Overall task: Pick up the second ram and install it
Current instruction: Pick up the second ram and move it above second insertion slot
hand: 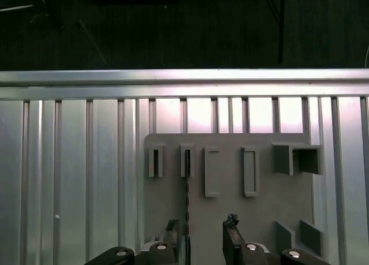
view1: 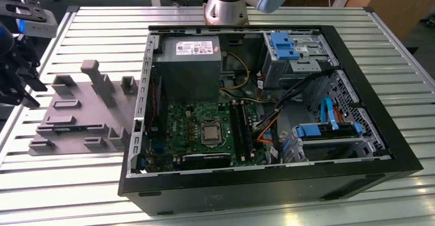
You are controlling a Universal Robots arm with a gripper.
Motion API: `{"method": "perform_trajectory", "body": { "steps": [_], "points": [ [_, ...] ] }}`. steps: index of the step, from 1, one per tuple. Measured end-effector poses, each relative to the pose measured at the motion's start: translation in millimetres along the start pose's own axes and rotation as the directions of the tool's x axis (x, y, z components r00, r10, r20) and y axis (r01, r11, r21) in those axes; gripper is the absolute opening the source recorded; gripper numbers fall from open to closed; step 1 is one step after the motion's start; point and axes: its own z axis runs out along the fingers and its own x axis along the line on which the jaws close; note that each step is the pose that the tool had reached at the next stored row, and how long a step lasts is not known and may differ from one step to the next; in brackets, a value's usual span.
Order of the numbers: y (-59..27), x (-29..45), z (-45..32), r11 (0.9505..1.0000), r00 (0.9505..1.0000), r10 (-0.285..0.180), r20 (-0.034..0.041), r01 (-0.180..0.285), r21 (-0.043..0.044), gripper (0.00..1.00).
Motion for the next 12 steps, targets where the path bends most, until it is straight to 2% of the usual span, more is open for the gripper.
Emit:
{"method": "perform_trajectory", "body": {
  "steps": [12],
  "points": [
    [-0.1,1.2,14.9,1.0000,1.0000,0.003,-0.0017,-0.003,0.0006,0.43]
  ]
}}
